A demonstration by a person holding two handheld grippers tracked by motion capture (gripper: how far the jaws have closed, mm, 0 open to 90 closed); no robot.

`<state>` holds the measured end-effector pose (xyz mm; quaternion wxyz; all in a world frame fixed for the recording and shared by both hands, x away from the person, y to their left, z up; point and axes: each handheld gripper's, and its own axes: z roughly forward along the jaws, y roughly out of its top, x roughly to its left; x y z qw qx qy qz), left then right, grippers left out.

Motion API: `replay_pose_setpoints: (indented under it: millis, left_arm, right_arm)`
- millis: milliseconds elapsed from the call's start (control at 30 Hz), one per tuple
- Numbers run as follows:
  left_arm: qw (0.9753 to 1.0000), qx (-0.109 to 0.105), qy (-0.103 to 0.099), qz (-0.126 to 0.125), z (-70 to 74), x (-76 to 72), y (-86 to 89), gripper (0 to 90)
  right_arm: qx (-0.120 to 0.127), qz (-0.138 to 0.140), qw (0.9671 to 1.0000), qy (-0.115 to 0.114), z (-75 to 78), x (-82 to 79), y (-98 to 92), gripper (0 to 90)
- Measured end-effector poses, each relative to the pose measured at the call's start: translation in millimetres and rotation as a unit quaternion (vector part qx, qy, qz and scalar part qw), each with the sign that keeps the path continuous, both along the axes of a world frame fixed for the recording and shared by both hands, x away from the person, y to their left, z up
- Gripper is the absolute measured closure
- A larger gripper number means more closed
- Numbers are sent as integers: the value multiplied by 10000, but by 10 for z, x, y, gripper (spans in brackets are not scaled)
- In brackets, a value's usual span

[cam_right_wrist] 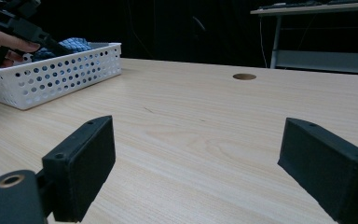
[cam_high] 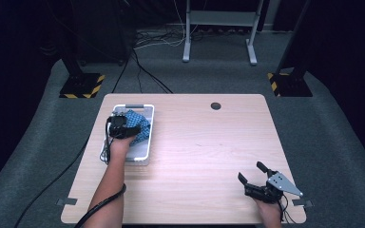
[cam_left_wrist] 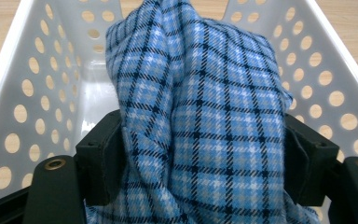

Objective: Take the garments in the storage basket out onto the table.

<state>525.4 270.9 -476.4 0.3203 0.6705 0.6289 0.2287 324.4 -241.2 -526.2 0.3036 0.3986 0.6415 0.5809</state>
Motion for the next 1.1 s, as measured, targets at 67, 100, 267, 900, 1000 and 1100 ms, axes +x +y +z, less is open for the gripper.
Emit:
replay_pose_setpoints:
  millis: [67, 100, 267, 900, 1000, 1100]
  left_arm:
    - [10000, 12, -9, 32, 1, -2, -2, 286]
    - [10000, 9, -14, 13, 1, -2, -1, 299]
    - [10000, -17, -26, 19, 1, -4, 2, 361]
    - [9997, 198, -116, 70, 13, -19, -35, 522]
    - [9997, 191, -114, 51, 15, -19, -37, 537]
    - [9997, 208, -118, 43, 17, -21, -39, 546]
  right_arm:
    - [2, 1, 10000, -1, 0, 0, 0, 94]
    - [2, 1, 10000, -1, 0, 0, 0, 94]
    - [7, -1, 10000, -3, 0, -1, -1, 95]
    - [53, 28, 10000, -16, -2, 0, -8, 95]
    - [56, 27, 10000, -20, -2, 0, -8, 96]
    - [54, 26, 10000, -22, -2, -1, -8, 98]
